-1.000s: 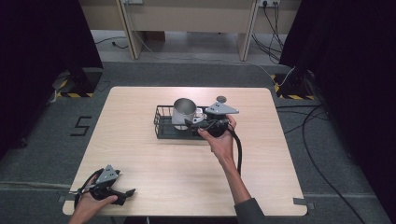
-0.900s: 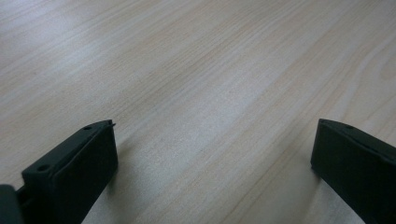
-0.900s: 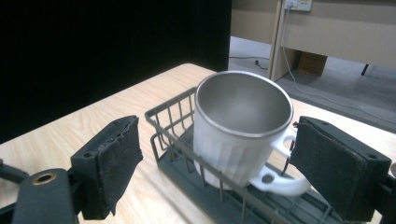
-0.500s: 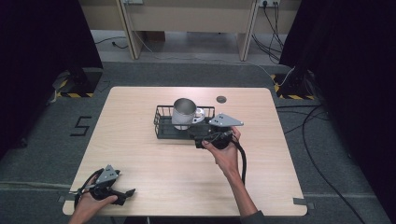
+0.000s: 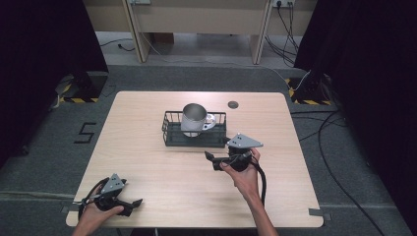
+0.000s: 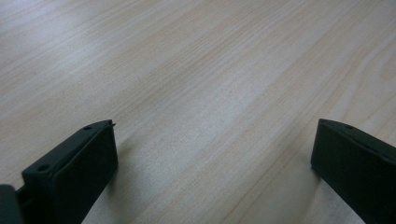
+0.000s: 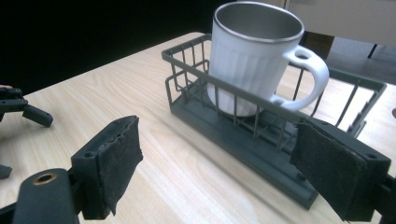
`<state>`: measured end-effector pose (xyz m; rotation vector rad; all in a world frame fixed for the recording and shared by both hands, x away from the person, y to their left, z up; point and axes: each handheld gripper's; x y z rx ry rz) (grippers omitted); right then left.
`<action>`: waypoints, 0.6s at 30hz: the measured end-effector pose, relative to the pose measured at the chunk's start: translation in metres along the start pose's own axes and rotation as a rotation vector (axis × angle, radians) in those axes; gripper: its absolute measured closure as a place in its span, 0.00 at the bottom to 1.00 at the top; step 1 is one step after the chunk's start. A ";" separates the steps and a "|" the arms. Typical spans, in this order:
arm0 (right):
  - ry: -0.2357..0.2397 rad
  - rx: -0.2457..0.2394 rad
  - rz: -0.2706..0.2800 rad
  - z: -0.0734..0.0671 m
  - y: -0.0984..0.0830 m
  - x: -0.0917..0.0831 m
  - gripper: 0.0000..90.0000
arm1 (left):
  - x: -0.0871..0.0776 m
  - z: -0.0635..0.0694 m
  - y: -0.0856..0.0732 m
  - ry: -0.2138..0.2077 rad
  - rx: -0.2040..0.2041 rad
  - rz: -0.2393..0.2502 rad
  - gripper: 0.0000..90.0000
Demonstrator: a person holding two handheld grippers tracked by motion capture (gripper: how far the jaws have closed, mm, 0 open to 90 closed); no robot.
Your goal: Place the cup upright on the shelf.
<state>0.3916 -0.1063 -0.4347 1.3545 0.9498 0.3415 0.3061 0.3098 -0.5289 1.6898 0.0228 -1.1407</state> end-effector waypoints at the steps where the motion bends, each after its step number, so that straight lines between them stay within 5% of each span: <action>1: -0.001 0.000 -0.001 0.000 -0.002 -0.001 0.17 | 0.000 0.000 0.000 0.000 0.000 0.000 0.00; 18: -0.005 0.014 -0.007 -0.010 -0.033 -0.023 0.17 | 0.000 0.000 0.000 0.000 0.000 0.000 0.00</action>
Point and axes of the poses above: each handheld gripper's, and its own axes: x roughly forward along the jaws, y roughly out of its top, z roughly to its right, and after that the axes turned 1 degree about y, right-handed
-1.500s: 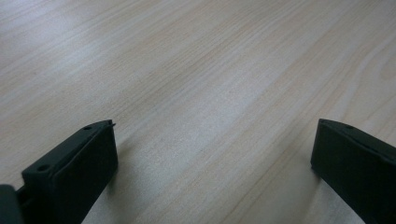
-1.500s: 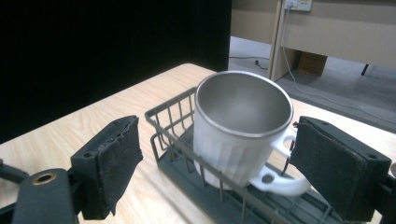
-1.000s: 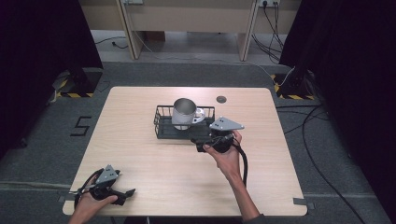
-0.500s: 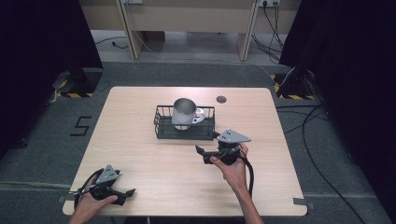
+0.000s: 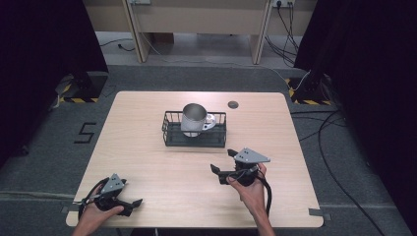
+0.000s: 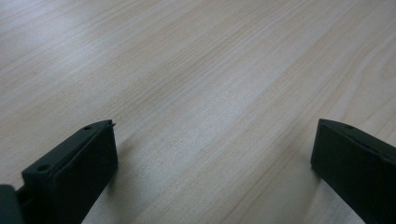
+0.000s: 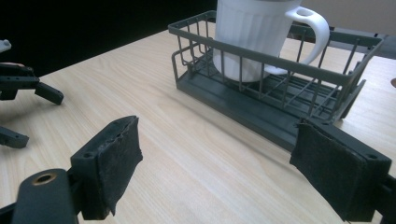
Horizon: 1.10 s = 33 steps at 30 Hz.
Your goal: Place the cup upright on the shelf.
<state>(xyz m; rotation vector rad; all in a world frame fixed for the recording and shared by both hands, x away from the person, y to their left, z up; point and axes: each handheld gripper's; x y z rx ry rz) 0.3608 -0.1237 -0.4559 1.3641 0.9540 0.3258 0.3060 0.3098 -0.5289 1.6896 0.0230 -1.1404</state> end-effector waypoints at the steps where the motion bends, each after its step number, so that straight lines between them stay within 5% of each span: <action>1: -0.003 -0.006 -0.004 -0.001 -0.002 -0.001 0.17 | 0.000 0.000 0.000 0.000 0.000 0.000 0.00; 19: 0.011 0.015 -0.035 -0.014 -0.030 -0.013 0.17 | 0.000 0.000 0.000 0.001 0.000 0.000 0.00; 33: -0.001 0.029 -0.128 -0.017 -0.059 -0.018 0.17 | 0.000 0.000 0.000 0.001 0.000 0.000 0.00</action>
Point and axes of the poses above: each handheld gripper's, and its own axes: x roughly forward along the jaws, y roughly out of its top, z roughly to its right, and after that the axes turned 1 degree about y, right-handed
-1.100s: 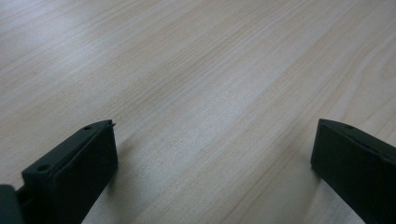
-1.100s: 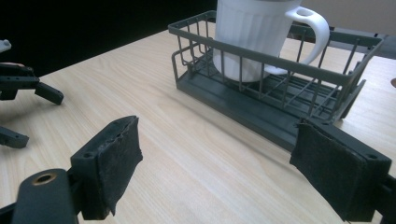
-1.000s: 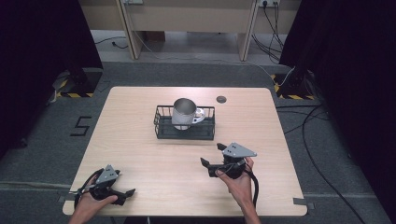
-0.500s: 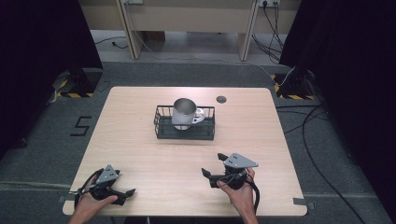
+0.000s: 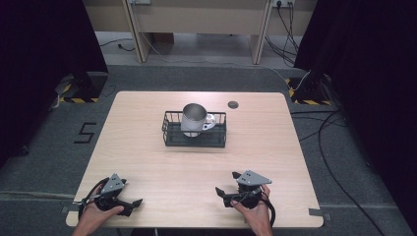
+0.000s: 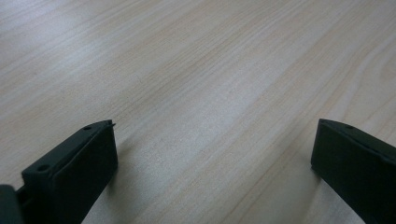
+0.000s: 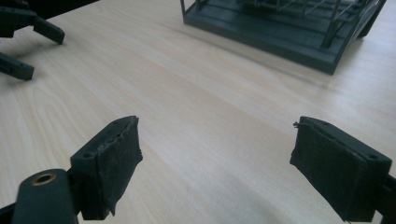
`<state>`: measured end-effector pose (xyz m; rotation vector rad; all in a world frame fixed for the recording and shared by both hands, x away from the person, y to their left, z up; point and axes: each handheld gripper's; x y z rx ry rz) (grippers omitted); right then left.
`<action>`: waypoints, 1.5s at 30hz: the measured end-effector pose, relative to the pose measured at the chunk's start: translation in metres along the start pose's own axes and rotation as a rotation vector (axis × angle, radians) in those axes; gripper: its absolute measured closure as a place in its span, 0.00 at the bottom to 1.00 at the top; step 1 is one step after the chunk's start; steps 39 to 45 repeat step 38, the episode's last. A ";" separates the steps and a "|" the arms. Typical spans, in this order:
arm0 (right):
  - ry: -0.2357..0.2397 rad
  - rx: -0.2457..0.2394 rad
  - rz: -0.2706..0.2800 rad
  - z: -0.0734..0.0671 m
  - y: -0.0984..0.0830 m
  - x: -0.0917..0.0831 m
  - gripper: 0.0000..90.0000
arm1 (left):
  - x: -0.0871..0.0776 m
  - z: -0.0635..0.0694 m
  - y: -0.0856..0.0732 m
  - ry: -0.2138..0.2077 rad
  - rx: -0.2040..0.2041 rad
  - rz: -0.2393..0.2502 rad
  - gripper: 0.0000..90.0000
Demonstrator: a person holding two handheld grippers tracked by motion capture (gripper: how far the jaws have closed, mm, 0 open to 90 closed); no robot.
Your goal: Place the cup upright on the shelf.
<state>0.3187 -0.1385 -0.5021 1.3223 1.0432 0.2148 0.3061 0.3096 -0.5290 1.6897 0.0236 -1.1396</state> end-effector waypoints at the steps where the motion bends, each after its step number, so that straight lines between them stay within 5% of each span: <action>1: -0.004 -0.002 -0.007 0.000 -0.002 0.000 0.17 | 0.000 0.000 0.000 0.000 0.000 0.000 0.00; 18: -0.008 0.006 -0.118 -0.003 -0.019 0.001 0.17 | 0.000 0.000 0.000 -0.001 0.000 0.000 0.00; 24: -0.020 0.025 -0.196 -0.003 -0.022 0.001 0.17 | 0.000 0.000 0.000 -0.001 0.001 0.000 0.00; 30: -0.029 -0.006 -0.205 -0.005 -0.023 0.001 0.16 | 0.000 0.000 0.000 -0.002 0.000 0.001 0.00; 35: -0.052 -0.085 -0.242 -0.010 -0.023 0.004 0.13 | 0.000 0.000 0.000 -0.002 0.000 0.001 0.00; 45: -0.054 -0.084 -0.243 -0.011 -0.023 0.005 0.12 | 0.000 0.000 0.000 -0.001 0.001 0.000 0.00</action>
Point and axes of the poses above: each handheld gripper's, and its own axes: x roughly forward along the jaws, y roughly out of its top, z roughly to its right, and after that the axes turned 1 degree about y, right-handed
